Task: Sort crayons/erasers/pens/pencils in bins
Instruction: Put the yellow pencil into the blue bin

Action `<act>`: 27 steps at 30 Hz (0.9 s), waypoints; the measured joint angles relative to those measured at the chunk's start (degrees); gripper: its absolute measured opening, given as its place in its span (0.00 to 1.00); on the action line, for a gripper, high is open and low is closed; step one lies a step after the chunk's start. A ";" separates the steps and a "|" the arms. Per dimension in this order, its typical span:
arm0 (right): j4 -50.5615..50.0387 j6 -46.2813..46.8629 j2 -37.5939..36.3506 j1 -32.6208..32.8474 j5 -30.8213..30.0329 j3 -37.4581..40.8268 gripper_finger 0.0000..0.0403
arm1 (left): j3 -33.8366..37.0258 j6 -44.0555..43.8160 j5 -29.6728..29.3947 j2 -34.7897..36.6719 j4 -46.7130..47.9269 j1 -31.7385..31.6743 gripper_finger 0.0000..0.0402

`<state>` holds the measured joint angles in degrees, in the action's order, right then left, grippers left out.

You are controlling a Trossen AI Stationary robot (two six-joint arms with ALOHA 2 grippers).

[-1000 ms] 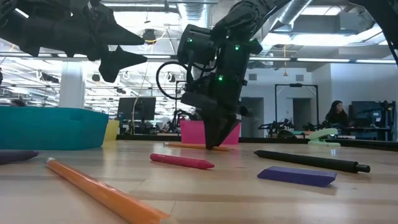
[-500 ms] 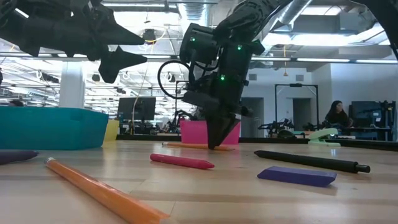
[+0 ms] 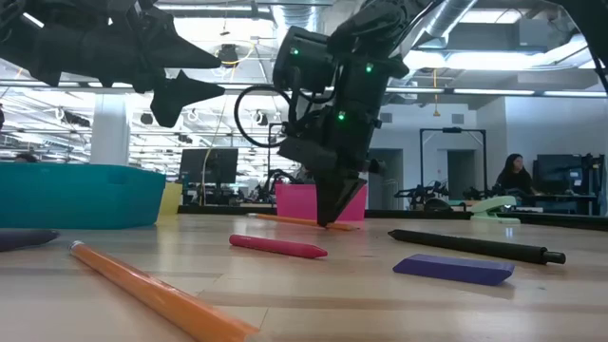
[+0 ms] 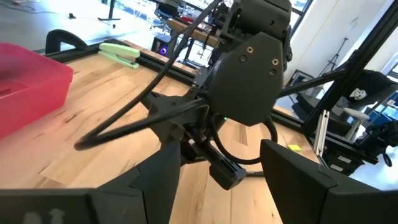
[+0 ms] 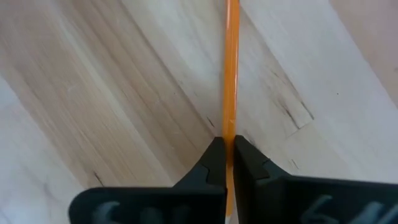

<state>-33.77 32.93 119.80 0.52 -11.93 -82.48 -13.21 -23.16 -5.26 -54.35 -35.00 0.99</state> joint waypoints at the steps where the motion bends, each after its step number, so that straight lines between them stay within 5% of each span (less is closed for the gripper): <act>1: -0.07 0.01 -0.33 0.04 -0.21 0.00 0.03 | 0.00 0.00 0.00 0.00 0.02 0.00 0.53; 18: -2.48 1.04 -13.43 4.41 -13.23 1.37 0.03 | -0.02 0.98 -1.49 0.00 -1.28 0.00 0.53; 27: 34.48 4.55 -23.22 6.00 -13.26 23.71 0.02 | -0.02 -2.56 -2.69 0.00 -3.57 0.00 0.53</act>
<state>0.72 37.48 96.59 6.52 -25.19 -58.77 -13.23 -25.72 -7.94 -54.35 -38.57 0.99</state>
